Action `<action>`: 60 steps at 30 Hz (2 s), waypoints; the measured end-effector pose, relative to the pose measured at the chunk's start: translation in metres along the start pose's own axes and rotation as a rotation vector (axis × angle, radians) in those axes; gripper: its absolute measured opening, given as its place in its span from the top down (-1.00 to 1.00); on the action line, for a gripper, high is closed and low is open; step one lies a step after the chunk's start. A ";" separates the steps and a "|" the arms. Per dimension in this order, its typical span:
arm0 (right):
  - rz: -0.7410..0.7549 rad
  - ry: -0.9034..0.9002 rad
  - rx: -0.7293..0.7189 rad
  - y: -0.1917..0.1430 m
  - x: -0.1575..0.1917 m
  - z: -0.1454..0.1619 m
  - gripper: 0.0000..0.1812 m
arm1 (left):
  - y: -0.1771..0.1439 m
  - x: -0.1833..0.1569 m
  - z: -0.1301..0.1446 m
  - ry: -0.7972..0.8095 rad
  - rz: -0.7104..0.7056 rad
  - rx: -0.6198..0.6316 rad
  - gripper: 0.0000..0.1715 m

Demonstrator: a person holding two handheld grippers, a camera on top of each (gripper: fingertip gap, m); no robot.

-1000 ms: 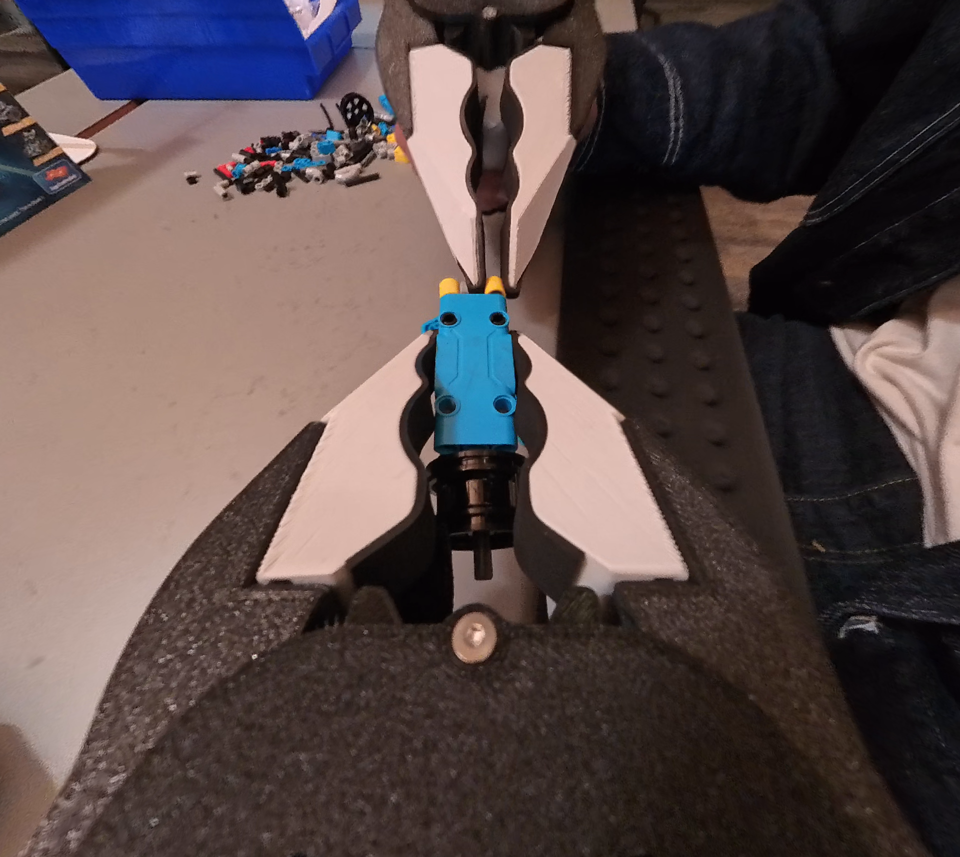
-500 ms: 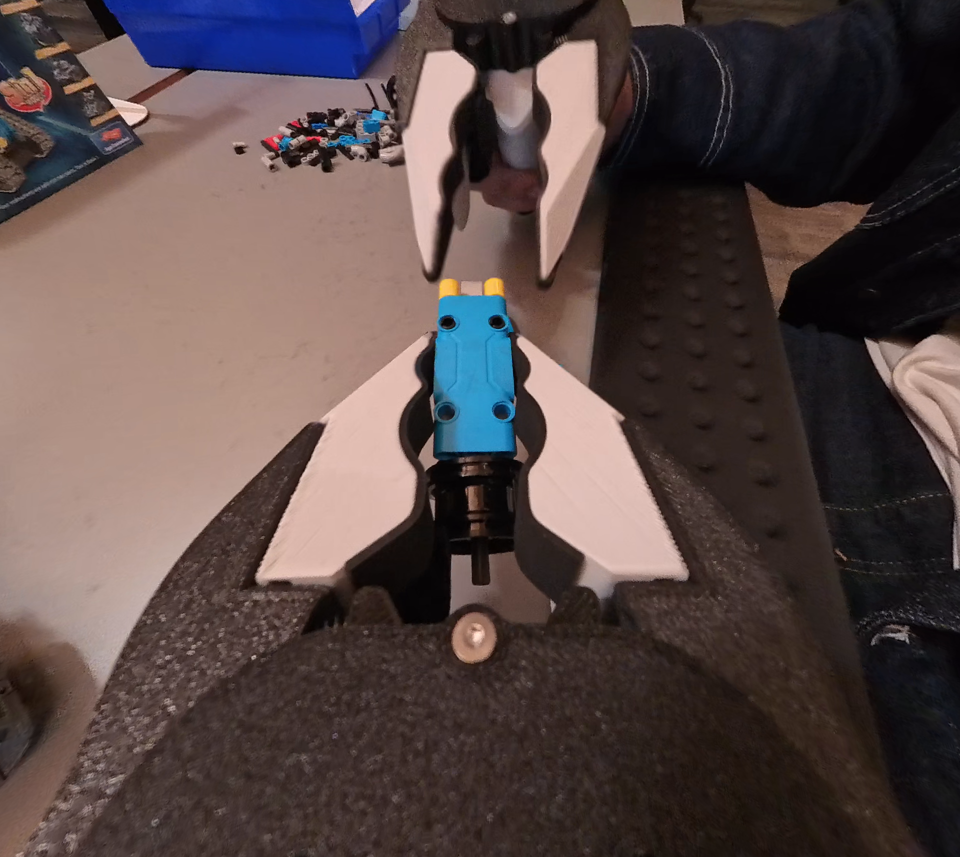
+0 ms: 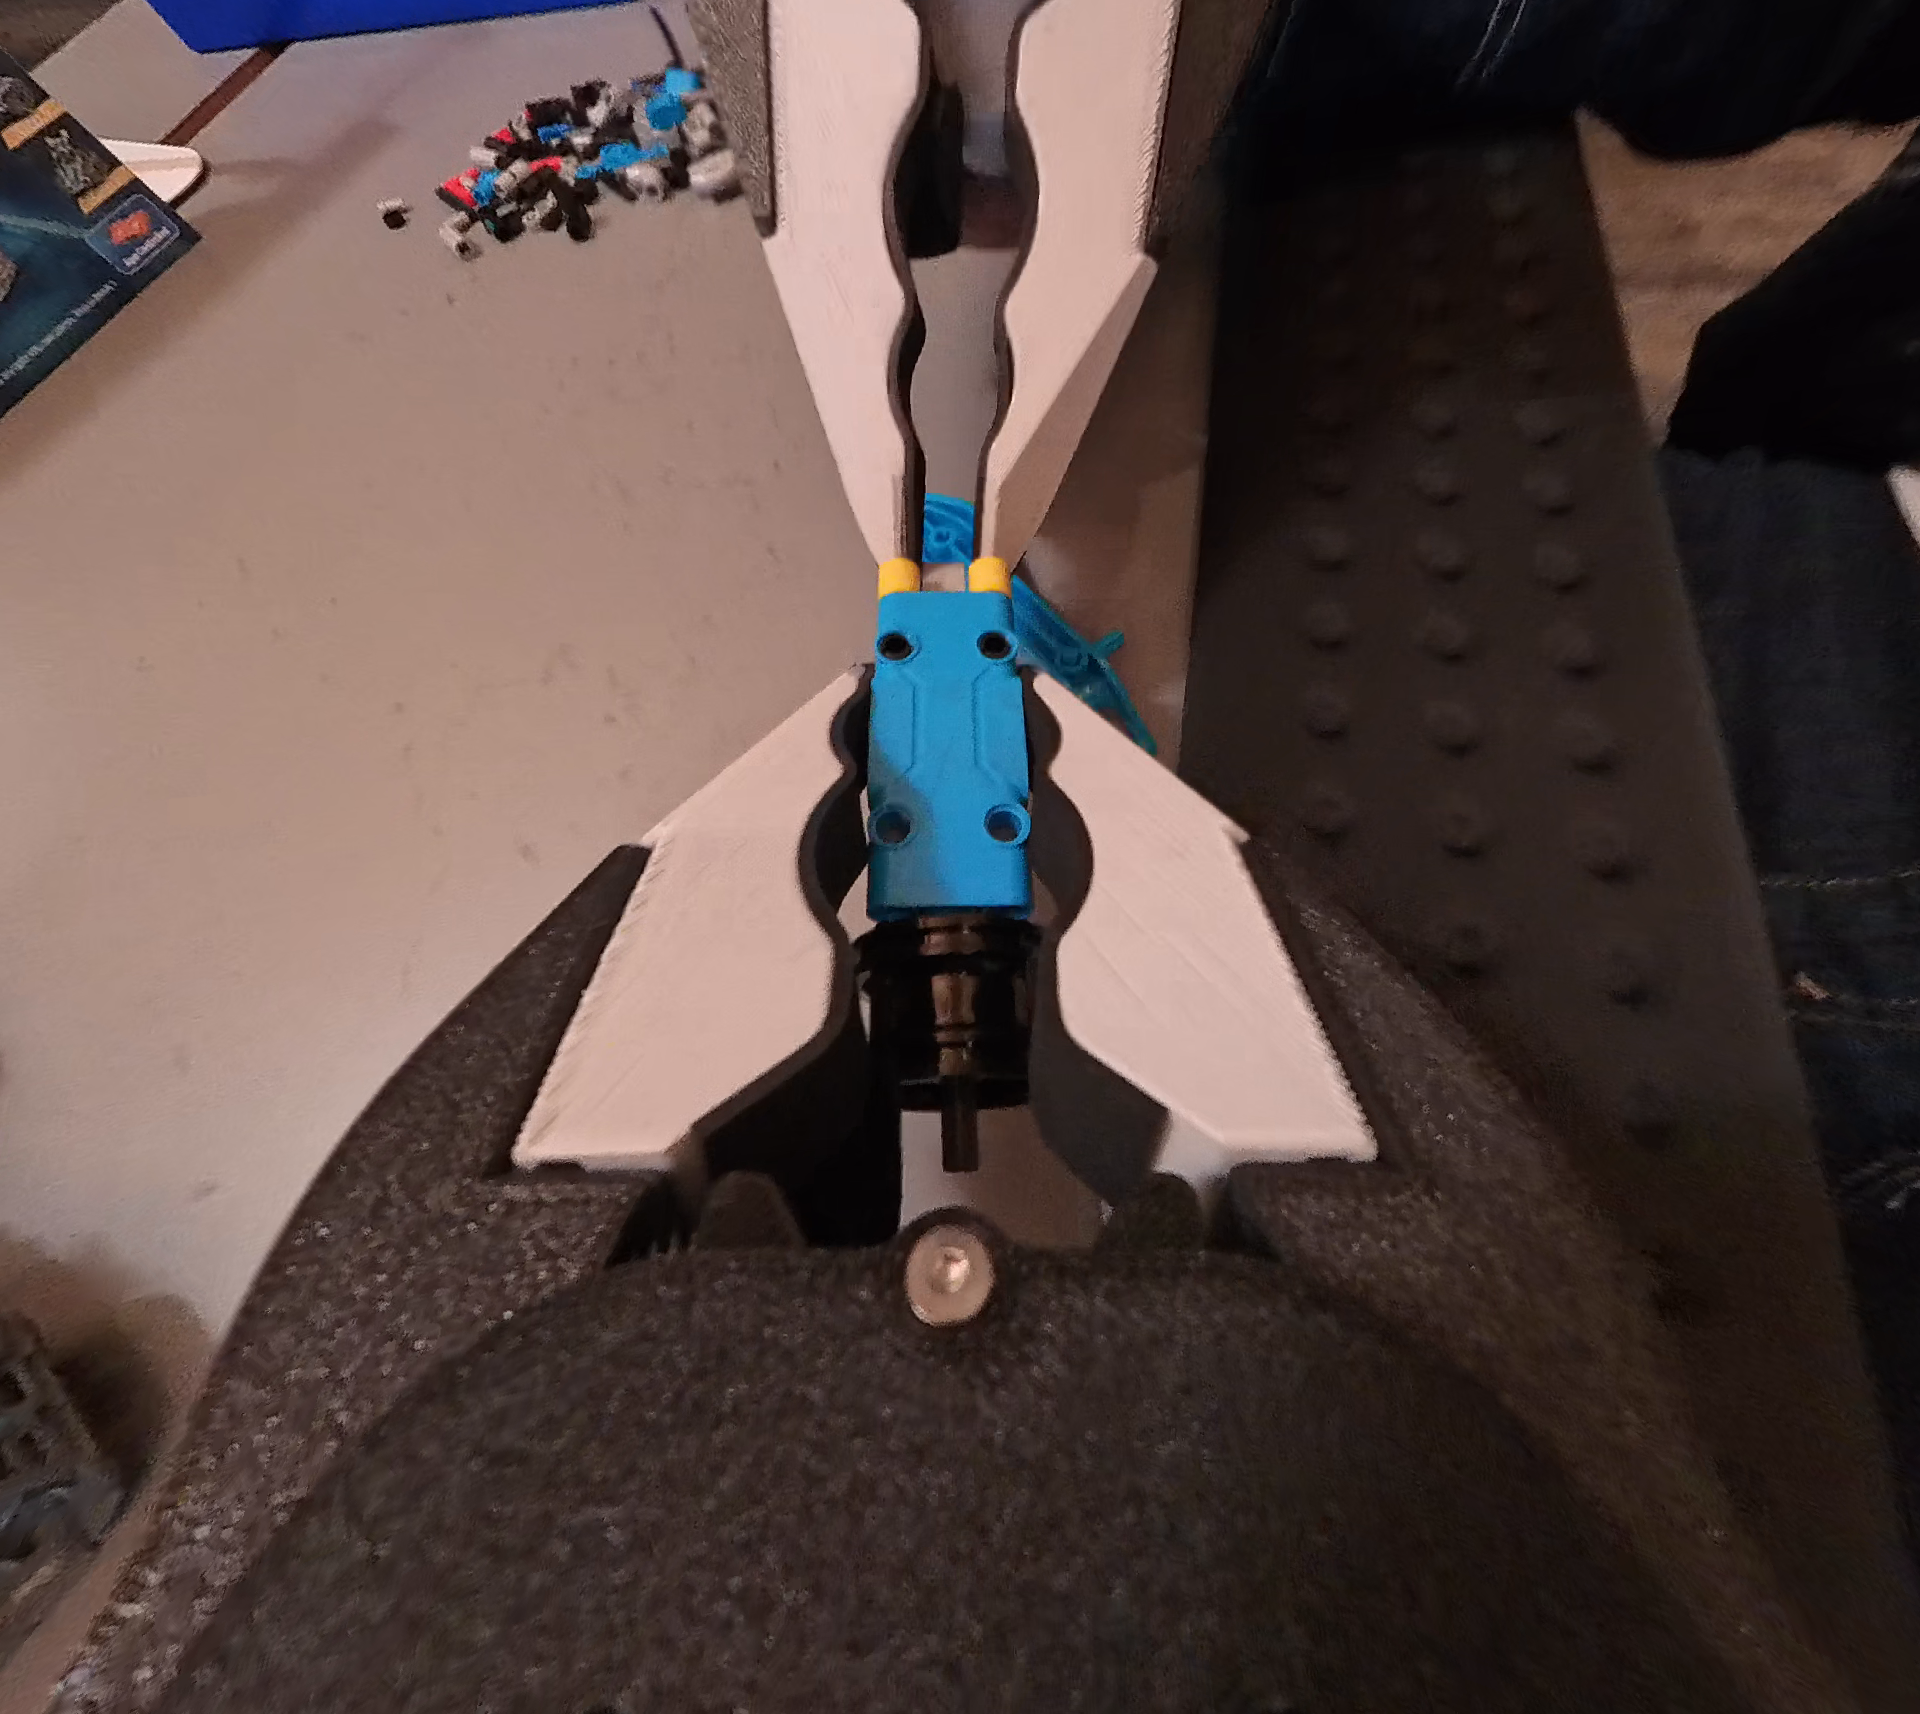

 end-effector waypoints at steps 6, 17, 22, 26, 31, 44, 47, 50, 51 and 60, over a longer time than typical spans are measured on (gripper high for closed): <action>-0.066 -0.036 -0.107 -0.012 0.008 -0.003 0.94 | -0.008 -0.002 -0.006 -0.026 0.070 -0.080 0.71; -0.223 0.343 -0.277 -0.015 -0.023 0.009 0.94 | -0.005 0.025 0.001 -0.377 0.176 -0.076 0.68; -0.465 0.823 -0.460 -0.015 -0.048 0.042 0.96 | -0.008 0.026 0.002 -0.322 0.082 -0.063 0.28; -0.530 0.957 -0.489 -0.012 -0.048 0.051 0.94 | -0.001 0.021 0.006 -0.176 -0.010 0.020 0.59; -0.402 0.758 -0.525 -0.022 -0.047 0.036 0.91 | -0.006 0.029 0.004 -0.310 0.052 -0.030 0.62; 0.172 0.151 -0.370 -0.027 -0.020 -0.007 0.60 | -0.010 0.052 0.012 -0.736 0.379 -0.130 0.61; 0.055 0.210 -0.367 -0.019 -0.020 -0.007 0.78 | -0.007 0.046 0.009 -0.688 0.402 -0.099 0.61; -0.007 0.324 -0.376 -0.020 -0.027 0.000 0.80 | -0.007 0.047 0.009 -0.683 0.369 -0.093 0.61; -0.042 0.407 -0.398 -0.021 -0.032 0.004 0.80 | -0.008 0.045 0.009 -0.664 0.355 -0.094 0.58; -0.144 0.674 -0.480 -0.020 -0.047 0.023 0.78 | -0.001 0.037 0.007 -0.526 0.194 -0.020 0.61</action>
Point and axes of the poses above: each gripper's, where its closed fingertips meet, y out along the fingers, z out of its underside, x = y × z across the jaws, the point moved 10 cm from there along -y, back along the fingers, and after that the axes turned 10 degrees about -z, right-handed, at the moved point
